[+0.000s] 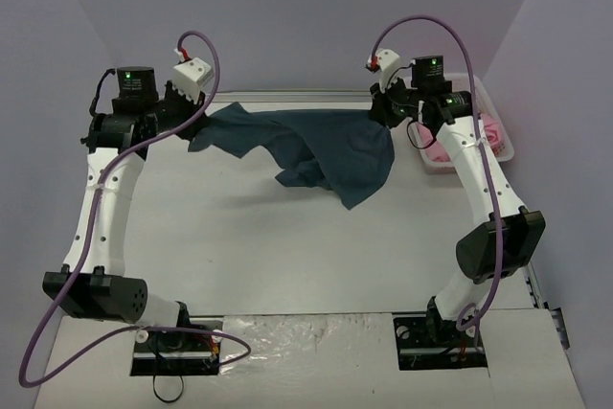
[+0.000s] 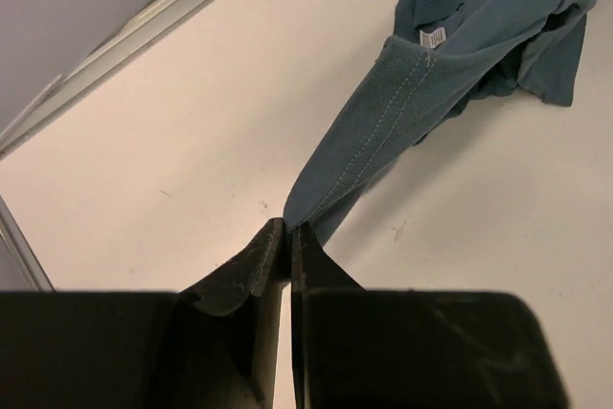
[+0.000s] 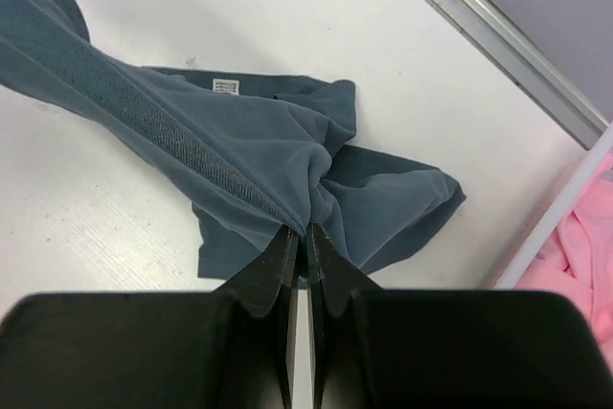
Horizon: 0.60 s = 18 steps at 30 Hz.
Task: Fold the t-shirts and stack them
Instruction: Flatten out the tshirt
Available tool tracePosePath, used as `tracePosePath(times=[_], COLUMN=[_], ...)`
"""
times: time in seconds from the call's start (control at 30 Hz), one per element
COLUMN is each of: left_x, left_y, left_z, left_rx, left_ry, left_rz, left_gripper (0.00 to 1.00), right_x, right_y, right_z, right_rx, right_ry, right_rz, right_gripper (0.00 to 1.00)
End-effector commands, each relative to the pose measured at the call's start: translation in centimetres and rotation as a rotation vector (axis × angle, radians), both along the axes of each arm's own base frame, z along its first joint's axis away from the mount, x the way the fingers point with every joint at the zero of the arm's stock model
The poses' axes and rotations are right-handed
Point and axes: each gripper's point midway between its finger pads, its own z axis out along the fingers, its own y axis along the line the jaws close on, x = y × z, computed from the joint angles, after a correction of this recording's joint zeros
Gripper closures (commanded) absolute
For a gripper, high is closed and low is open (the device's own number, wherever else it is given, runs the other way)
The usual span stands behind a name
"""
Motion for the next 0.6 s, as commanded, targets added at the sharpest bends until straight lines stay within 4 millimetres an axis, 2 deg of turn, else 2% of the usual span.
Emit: tracePosePath(times=[0.0, 0.13, 0.2, 0.37, 0.47, 0.5, 0.57], left_x=[-1.3, -2.3, -2.7, -3.2, -2.9, -2.8, -2.4], left_y=[7.3, 7.4, 7.2, 7.2, 7.7, 7.8, 8.3], left_z=[-2.0, -1.9, -2.0, -0.1, 2.0, 2.6, 4.3], left_rx=[0.178, 0.184, 0.179, 0.154, 0.138, 0.123, 0.104], left_ry=[0.049, 0.03, 0.029, -0.021, -0.078, -0.089, -0.137], left_rz=[0.236, 0.24, 0.234, 0.261, 0.311, 0.332, 0.376], left_gripper=[0.98, 0.98, 0.98, 0.98, 0.98, 0.98, 0.98], right_x=[0.1, -0.7, -1.3, -4.0, -6.5, -8.3, -10.2], right_y=[-6.4, -5.9, -5.4, -3.0, -1.2, 0.4, 2.1], right_z=[-0.5, -0.1, -0.7, -1.9, -3.3, -4.5, -5.4], right_rx=[-0.134, -0.117, -0.103, -0.103, -0.125, -0.14, -0.161], right_ry=[0.008, 0.003, 0.023, 0.067, 0.121, 0.166, 0.194], right_rz=[-0.194, -0.168, -0.139, -0.031, 0.062, 0.126, 0.199], right_gripper=[1.0, 1.0, 1.0, 1.0, 1.0, 1.0, 1.0])
